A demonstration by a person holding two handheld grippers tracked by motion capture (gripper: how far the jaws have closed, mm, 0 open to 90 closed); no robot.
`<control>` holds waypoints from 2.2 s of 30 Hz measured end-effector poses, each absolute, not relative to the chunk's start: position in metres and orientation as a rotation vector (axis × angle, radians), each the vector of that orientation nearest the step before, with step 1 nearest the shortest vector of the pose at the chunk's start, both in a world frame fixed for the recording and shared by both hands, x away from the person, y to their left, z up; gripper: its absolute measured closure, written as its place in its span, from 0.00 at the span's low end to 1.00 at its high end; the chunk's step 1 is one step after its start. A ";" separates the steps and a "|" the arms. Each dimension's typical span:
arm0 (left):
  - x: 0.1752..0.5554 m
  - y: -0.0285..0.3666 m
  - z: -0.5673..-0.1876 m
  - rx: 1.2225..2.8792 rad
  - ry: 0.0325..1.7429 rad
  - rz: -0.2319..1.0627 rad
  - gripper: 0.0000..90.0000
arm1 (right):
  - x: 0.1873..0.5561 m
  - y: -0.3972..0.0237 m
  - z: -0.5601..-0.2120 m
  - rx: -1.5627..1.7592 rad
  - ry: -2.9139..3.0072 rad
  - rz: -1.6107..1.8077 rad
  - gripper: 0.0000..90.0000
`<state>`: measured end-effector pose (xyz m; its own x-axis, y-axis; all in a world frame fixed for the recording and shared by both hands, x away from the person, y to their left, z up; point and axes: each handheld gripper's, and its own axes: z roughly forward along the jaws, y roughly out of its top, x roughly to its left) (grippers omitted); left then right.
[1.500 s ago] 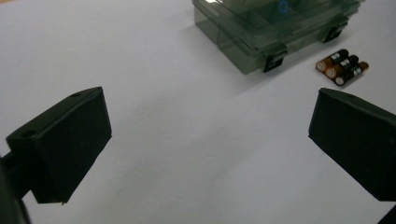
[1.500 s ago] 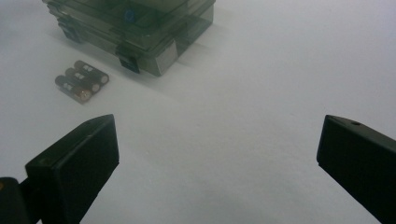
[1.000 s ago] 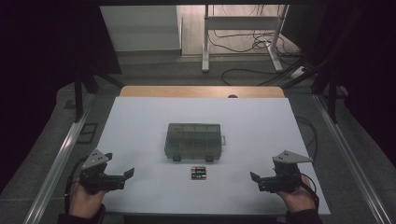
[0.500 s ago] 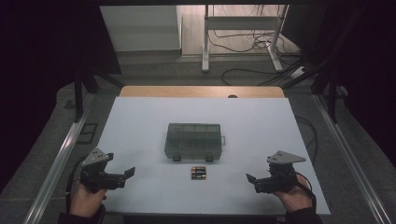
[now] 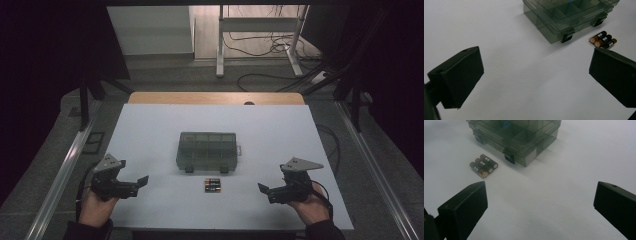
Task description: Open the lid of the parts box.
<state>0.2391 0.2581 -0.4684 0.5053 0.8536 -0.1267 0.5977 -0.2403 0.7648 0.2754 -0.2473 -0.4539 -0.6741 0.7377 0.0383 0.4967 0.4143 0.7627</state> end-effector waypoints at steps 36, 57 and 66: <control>0.278 0.239 -0.469 1.987 1.107 0.371 0.00 | 0.304 -0.212 -0.455 1.048 2.442 1.083 0.00; 0.296 0.227 -0.474 2.004 1.082 0.378 0.00 | 0.322 -0.198 -0.458 1.068 2.531 1.038 0.47; 0.303 0.219 -0.477 2.027 1.064 0.384 0.01 | 0.330 -0.193 -0.463 1.064 2.593 1.035 0.72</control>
<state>0.3034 0.2190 -0.4772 0.6008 0.7941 -0.0925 0.5520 -0.3283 0.7665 0.3299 -0.1930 -0.4625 -0.7358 0.6677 0.1125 0.5616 0.5090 0.6523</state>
